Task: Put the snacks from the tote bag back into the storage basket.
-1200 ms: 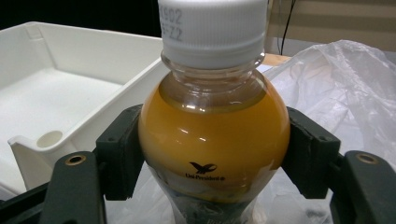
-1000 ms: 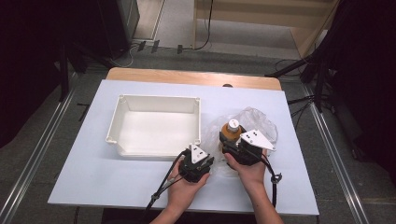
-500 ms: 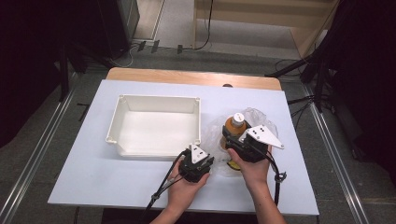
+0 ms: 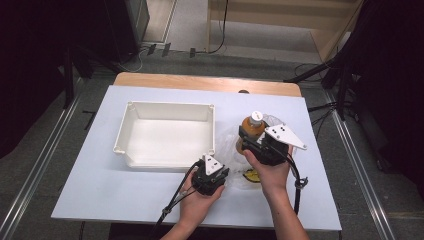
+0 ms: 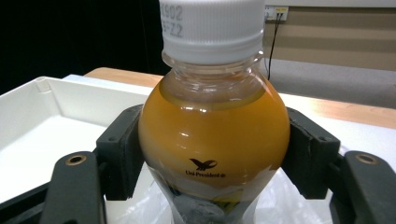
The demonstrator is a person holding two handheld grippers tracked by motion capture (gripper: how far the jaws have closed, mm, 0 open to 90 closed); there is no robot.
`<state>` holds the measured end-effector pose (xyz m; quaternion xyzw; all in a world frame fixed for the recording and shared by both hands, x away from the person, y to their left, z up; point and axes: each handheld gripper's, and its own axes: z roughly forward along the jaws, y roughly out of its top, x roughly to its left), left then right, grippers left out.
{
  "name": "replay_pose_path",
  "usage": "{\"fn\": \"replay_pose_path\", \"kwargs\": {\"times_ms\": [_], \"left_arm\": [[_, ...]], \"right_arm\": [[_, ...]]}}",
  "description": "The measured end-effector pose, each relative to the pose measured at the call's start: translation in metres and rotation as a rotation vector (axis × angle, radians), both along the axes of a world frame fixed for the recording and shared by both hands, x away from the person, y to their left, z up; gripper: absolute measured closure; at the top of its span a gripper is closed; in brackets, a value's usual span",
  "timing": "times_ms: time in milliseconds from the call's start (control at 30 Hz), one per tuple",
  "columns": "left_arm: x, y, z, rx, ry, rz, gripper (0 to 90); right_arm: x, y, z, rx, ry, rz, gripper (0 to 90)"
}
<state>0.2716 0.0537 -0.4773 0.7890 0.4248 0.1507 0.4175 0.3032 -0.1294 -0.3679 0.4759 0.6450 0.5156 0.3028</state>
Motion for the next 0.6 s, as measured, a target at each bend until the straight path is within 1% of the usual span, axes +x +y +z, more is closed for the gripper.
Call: {"fn": "replay_pose_path", "kwargs": {"times_ms": [100,233,300,400,433,500,567,600], "left_arm": [[0.0,0.0,0.0,0.0,0.0,0.0,77.8],[0.0,0.0,0.0,0.0,-0.001,0.0,77.8],[0.0,0.0,0.0,-0.001,0.0,-0.001,77.7],[0.0,0.0,0.0,-0.004,-0.003,0.001,77.2],[0.0,0.001,0.0,-0.007,-0.003,0.0,76.7],[-0.001,0.002,0.0,-0.02,-0.006,-0.001,74.7],[-0.001,0.004,0.001,-0.043,-0.005,-0.011,69.4],[-0.002,0.006,0.002,-0.071,-0.008,-0.018,66.2]], "right_arm": [[0.002,0.002,0.008,-0.003,-0.006,0.003,31.2],[0.003,0.002,0.016,0.018,-0.015,0.005,31.2],[0.003,0.002,0.017,0.017,-0.019,0.01,31.2],[0.004,0.002,0.015,0.025,-0.01,0.003,31.2],[0.005,0.002,0.015,0.018,-0.006,0.004,31.2],[0.005,0.003,0.013,0.016,0.001,0.003,31.2],[0.005,0.003,0.01,0.013,0.007,0.009,31.2],[0.005,0.003,0.009,0.016,0.015,0.01,31.1]]}}
